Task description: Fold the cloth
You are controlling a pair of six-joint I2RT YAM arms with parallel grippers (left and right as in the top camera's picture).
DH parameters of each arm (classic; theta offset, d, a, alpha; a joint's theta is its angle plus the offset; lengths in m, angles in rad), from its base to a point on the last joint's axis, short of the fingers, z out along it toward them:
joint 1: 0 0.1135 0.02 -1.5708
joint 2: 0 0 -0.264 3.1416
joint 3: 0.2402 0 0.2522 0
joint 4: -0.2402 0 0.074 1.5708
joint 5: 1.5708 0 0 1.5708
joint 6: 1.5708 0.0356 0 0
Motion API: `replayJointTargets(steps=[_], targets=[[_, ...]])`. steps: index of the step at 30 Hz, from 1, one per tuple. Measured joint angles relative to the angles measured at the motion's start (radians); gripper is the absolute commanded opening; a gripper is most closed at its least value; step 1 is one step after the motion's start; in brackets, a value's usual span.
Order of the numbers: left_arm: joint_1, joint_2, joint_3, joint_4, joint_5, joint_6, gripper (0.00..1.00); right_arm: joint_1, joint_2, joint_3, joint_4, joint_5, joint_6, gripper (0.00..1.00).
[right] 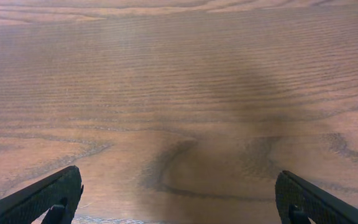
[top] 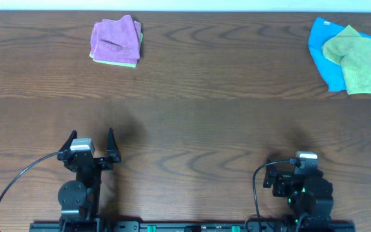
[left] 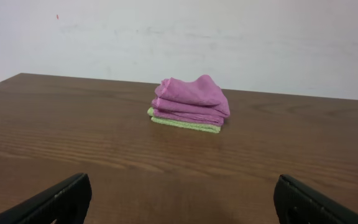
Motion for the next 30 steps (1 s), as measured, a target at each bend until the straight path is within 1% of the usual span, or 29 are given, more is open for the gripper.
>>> replayJointTargets(steps=[3, 10, 15, 17, 19, 22, 26, 27, 30], targets=[[0.000, 0.000, 0.000, 0.000, 0.000, 0.000, 0.95, 0.000, 0.000, 0.000, 0.003, -0.002, 0.015, 0.99], [0.000, 0.000, 0.000, 0.000, 0.000, 0.000, 0.95, 0.000, 0.000, 0.000, 0.011, -0.073, 0.140, 0.99], [0.000, 0.000, 0.000, 0.000, 0.000, 0.000, 0.95, -0.001, 0.013, 0.000, 0.147, -0.134, 0.248, 0.99], [0.000, 0.000, 0.000, 0.000, 0.000, 0.000, 0.95, -0.005, 0.060, 0.006, 0.198, -0.145, 0.295, 0.99], [0.000, 0.000, 0.000, -0.001, 0.000, 0.000, 0.95, -0.014, 0.141, 0.032, 0.211, -0.151, 0.320, 0.99], [0.000, 0.000, 0.000, -0.001, 0.001, 0.000, 0.95, -0.047, 0.342, 0.139, 0.209, -0.158, 0.330, 0.99], [0.000, 0.000, 0.001, -0.002, 0.001, 0.000, 0.95, -0.099, 0.650, 0.399, 0.185, -0.163, 0.305, 0.99], [0.000, 0.000, 0.001, -0.002, 0.000, 0.000, 0.95, -0.108, 0.692, 0.444, 0.181, -0.162, 0.300, 0.99], [0.000, 0.000, 0.001, -0.003, 0.000, 0.000, 0.95, -0.167, 0.900, 0.638, 0.146, -0.161, 0.284, 0.99]])
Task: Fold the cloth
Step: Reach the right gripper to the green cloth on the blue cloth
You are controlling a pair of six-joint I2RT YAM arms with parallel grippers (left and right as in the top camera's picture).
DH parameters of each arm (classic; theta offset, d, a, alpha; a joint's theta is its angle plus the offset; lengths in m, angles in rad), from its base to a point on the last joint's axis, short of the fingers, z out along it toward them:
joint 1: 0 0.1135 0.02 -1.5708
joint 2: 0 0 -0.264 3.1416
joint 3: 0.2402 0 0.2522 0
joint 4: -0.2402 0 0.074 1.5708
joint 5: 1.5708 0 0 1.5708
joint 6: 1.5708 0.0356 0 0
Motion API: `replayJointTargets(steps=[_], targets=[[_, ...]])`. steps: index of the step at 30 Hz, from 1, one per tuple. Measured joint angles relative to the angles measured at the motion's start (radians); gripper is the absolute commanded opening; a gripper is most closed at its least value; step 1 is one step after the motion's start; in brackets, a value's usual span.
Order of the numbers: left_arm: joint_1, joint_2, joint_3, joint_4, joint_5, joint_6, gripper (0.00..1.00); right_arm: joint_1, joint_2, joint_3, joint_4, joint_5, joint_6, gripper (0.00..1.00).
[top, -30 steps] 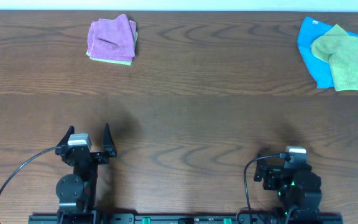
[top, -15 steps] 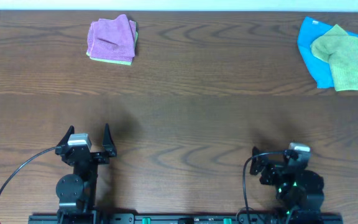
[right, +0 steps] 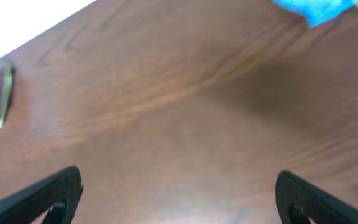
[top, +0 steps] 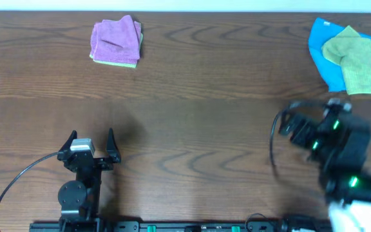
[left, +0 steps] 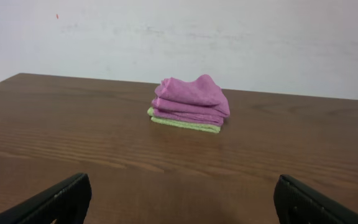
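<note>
An olive-green cloth (top: 354,59) lies crumpled on top of a blue cloth (top: 319,51) at the table's far right corner; a strip of the blue cloth (right: 316,7) shows at the top of the right wrist view. My right gripper (right: 179,199) is open with nothing between its fingers, raised over bare wood; in the overhead view the right gripper (top: 298,125) is blurred, below and left of those cloths. My left gripper (left: 182,205) is open and empty near the front edge; the overhead view shows the left gripper (top: 89,138) at front left.
A folded pink cloth (top: 114,38) rests on a folded green cloth (top: 118,63) at the far left; the pink cloth (left: 191,99) faces the left wrist camera. The stack's edge shows in the right wrist view. A white wall (left: 179,37) stands behind the table.
My right arm has left its rest place at the front right and now stands farther back and higher, its camera facing the far side of the table. The left arm has not moved.
</note>
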Motion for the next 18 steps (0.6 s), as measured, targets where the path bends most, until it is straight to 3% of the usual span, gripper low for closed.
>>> replayJointTargets(steps=[8, 18], targets=[[0.000, 0.000, 0.000, 0.000, 0.000, 0.000, 0.95, -0.160, 0.400, 0.343, -0.005, 0.061, -0.071, 0.99], [0.000, 0.000, 0.000, 0.000, 0.000, 0.000, 0.95, -0.206, 0.778, 0.625, -0.023, 0.179, -0.541, 0.99]])
